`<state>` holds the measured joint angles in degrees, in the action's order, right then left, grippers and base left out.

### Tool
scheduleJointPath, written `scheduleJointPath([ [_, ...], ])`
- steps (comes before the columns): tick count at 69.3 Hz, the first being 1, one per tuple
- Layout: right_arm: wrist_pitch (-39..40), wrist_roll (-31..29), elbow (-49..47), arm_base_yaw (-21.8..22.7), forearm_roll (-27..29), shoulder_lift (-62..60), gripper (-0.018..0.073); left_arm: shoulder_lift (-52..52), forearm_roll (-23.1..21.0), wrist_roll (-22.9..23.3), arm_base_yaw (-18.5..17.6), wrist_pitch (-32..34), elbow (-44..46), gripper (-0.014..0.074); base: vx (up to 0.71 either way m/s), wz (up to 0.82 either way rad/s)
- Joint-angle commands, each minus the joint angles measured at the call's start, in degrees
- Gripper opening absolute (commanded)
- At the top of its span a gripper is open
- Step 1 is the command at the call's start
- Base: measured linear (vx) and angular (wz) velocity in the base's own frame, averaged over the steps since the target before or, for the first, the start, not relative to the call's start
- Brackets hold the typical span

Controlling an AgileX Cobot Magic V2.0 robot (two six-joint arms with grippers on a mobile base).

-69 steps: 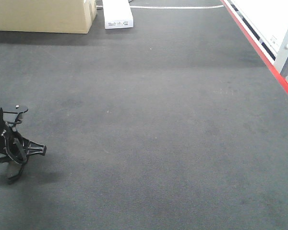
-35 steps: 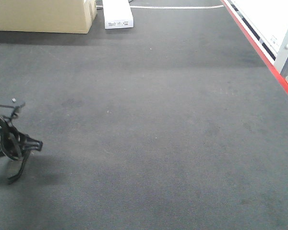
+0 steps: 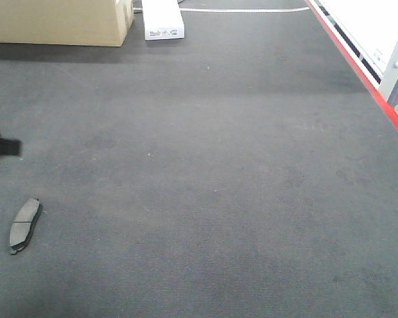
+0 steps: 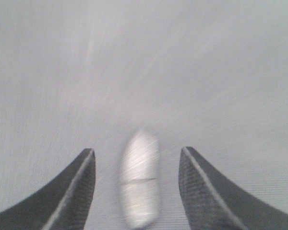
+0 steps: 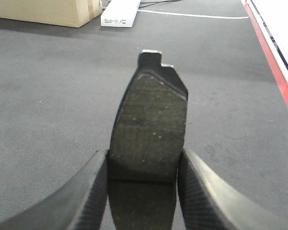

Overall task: Move and align brake pads A on conveyor
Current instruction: 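Open the left gripper to release the brake pad on the belt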

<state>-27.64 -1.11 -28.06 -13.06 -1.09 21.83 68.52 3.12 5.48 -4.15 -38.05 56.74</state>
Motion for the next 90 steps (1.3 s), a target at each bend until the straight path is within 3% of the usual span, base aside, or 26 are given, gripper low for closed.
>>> scheduleJointPath([
  [1,5.69,-0.43,-1.79,0.23,-0.28,0.37,-0.0005,-7.59,-6.31,-4.95,-0.08,1.23,1.35,0.0388,0.00,0.00],
  [17,5.69,-0.43,-1.79,0.23,-0.28,0.37,-0.0005,-22.14,-6.47,-6.47,-0.08,1.65,-1.51,0.0388,0.00,0.00],
  [48,5.69,-0.43,-1.79,0.23,-0.28,0.37,-0.0005,-52.02,-6.70,-6.07,-0.08,10.42,-23.32,0.0388,0.00,0.00],
  [60,5.69,-0.43,-1.79,0.23,-0.28,0.37,-0.0005,-56.51,-6.70,-6.01,-0.08,13.30,-28.23,0.0388,0.00,0.00],
  [90,5.69,-0.43,-1.79,0.23,-0.28,0.37,-0.0005,-56.82,-6.70,-6.01,-0.08,13.40,-28.39,0.0388,0.00,0.00],
])
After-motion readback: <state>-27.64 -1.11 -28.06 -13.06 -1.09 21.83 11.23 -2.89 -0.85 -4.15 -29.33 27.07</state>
